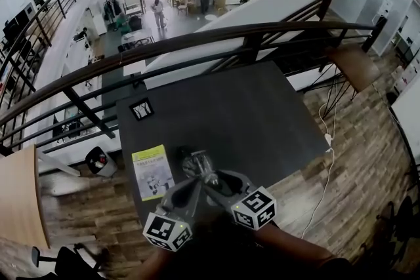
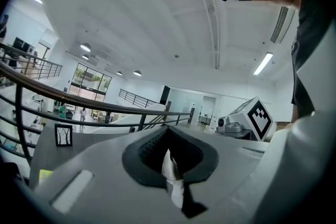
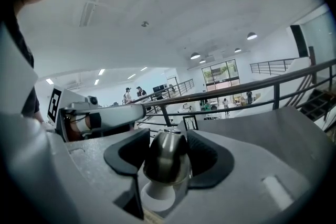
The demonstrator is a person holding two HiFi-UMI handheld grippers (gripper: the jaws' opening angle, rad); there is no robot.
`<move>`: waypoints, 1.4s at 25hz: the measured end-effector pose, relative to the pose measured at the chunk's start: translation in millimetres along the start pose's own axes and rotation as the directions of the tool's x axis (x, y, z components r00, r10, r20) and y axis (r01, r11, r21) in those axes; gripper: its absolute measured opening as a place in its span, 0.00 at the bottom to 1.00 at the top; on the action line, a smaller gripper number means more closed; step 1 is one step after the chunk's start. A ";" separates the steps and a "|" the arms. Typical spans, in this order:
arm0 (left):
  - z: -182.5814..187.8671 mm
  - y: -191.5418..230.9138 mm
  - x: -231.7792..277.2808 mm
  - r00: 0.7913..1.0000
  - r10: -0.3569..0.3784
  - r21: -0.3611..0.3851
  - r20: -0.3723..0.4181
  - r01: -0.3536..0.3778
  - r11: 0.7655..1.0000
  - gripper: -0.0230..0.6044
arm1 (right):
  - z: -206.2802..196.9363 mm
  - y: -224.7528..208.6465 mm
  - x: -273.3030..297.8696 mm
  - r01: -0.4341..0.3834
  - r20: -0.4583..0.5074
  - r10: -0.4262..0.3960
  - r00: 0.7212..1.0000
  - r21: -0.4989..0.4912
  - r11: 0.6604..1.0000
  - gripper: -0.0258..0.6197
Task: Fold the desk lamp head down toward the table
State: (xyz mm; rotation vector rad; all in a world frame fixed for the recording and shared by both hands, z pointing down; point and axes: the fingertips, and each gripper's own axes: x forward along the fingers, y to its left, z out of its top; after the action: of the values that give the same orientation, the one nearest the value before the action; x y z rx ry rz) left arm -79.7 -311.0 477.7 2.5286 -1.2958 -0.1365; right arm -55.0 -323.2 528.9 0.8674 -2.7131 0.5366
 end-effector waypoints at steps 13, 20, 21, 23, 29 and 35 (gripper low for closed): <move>-11.4 -0.6 -14.9 1.000 -0.005 0.005 -0.012 0.005 1.000 0.04 | -36.8 5.0 -8.7 0.051 -0.057 -0.056 0.997 -0.074 0.996 0.36; -12.5 2.2 -24.7 1.000 -0.005 0.008 -0.023 0.006 1.000 0.04 | -72.6 10.8 -3.4 0.081 -0.099 -0.093 0.991 -0.113 0.990 0.36; -13.1 1.7 -25.4 1.000 -0.007 0.009 -0.025 0.007 1.000 0.04 | -77.4 12.3 -2.5 0.081 -0.107 -0.095 0.990 -0.123 0.989 0.36; -15.0 1.4 -27.4 1.000 -0.011 0.010 -0.028 0.011 1.000 0.04 | -89.3 13.7 -0.5 0.087 -0.125 -0.105 0.987 -0.143 0.986 0.36; -19.0 1.8 -32.6 0.999 -0.006 0.018 -0.034 0.007 1.000 0.04 | -125.0 11.7 6.8 0.097 -0.178 -0.132 0.975 -0.190 0.977 0.36; -20.9 5.1 -36.8 0.999 0.012 0.034 -0.037 -0.011 0.999 0.04 | -169.2 3.6 21.3 0.099 -0.250 -0.171 0.953 -0.276 0.956 0.36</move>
State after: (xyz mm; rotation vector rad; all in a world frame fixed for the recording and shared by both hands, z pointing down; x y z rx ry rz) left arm -100.9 -279.6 497.3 2.5393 -1.3092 -0.0654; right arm -54.4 -261.3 687.8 0.8338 -2.3841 0.2405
